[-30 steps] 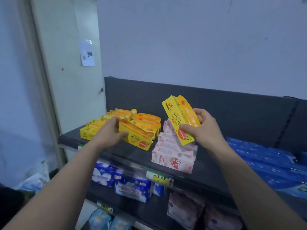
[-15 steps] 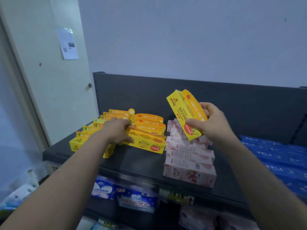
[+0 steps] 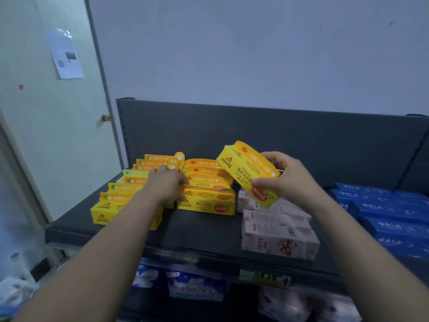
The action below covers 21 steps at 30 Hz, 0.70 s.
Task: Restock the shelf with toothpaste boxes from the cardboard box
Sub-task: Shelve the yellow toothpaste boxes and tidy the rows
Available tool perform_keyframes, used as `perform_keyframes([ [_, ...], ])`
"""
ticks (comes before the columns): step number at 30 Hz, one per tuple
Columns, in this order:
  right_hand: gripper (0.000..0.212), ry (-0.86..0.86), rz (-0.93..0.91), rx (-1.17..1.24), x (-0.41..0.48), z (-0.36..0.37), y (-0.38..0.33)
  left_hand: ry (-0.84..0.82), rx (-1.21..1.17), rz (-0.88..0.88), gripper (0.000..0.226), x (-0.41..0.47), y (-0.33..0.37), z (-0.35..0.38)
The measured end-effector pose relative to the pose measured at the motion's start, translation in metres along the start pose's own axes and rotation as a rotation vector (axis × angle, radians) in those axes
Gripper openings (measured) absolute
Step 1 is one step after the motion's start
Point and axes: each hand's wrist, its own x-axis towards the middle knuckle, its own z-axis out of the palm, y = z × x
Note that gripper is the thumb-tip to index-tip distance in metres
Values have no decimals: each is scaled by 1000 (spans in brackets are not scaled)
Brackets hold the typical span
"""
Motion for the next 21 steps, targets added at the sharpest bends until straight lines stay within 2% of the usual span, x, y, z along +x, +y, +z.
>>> perform_keyframes([
  [3, 52, -84, 20, -25, 1, 11, -6, 65, -144, -34, 39, -4, -9, -6],
  [7, 54, -190, 8, -102, 6, 35, -16, 290, -534, -94, 24, -17, -24, -12],
  [12, 51, -271, -74, -292, 12, 78, -18, 524, -771, -166, 23, -39, -33, -12],
  [16, 46, -311, -87, -369, 13, 101, -5, 584, -874, -210, 23, -49, -34, -9],
  [19, 54, -325, -89, -450, 11, 112, 3, 581, -923, -231, 24, -53, -31, -6],
  [21, 59, -291, -161, -577, 11, 115, 3, 575, -938, -228, 25, -55, -28, -4],
])
